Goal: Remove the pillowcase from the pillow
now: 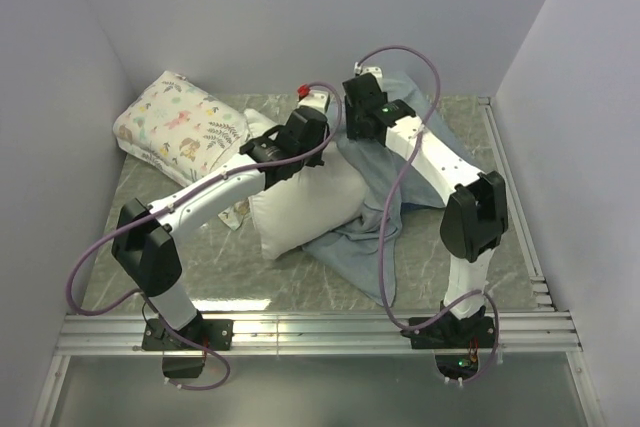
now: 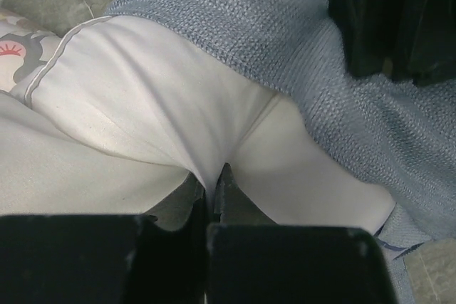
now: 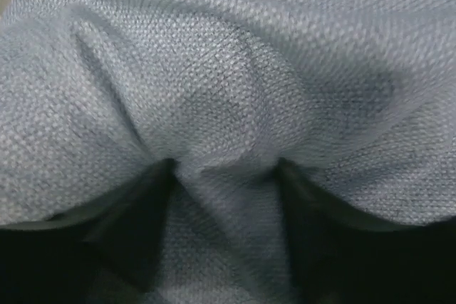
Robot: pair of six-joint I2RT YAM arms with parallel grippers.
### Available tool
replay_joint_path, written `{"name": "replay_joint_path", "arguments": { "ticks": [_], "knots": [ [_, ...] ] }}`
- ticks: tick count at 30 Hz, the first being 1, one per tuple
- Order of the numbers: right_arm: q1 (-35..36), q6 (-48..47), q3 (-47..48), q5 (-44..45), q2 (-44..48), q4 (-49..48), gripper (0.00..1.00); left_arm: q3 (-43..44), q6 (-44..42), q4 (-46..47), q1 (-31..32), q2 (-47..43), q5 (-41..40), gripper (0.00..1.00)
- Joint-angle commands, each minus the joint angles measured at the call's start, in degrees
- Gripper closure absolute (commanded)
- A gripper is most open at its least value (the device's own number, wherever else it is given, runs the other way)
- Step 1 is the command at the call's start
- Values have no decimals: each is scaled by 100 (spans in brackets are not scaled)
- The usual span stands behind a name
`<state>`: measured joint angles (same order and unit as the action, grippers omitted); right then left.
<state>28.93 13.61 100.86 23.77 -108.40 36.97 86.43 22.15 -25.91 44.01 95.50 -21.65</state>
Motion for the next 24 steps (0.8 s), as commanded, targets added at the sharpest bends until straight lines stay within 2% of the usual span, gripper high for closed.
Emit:
{"name": "replay_joint_path", "arguments": {
  "ticks": [1,2,3,5,10,16,19,22,24],
  "knots": [
    [-351,-16,434,382,21,530,53,93,-27,-176,196,-242,-85,100],
    [-405,62,565,452,-14,583,78,137,-18,-212,248,-295,-120,100],
    [-501,115,653,549,-41,618,87,154,-1,-256,266,-339,-207,100],
    [-791,238,846,734,-41,679,97,163,35,-396,301,-523,-226,100],
    [-1459,502,1032,787,143,698,100,172,105,-634,292,-1129,-436,100],
    [-2452,933,1120,392,240,609,100,93,175,-889,205,-1849,-954,100],
    [-2699,1083,1243,76,275,575,100,-39,272,-977,-119,-2114,-1096,100],
    [-2691,1135,1383,-301,302,566,100,-135,404,-820,-918,-2194,-631,100],
    [-2603,1127,1384,-600,354,487,100,-48,404,-714,-1052,-2072,-481,100]
  ]
}}
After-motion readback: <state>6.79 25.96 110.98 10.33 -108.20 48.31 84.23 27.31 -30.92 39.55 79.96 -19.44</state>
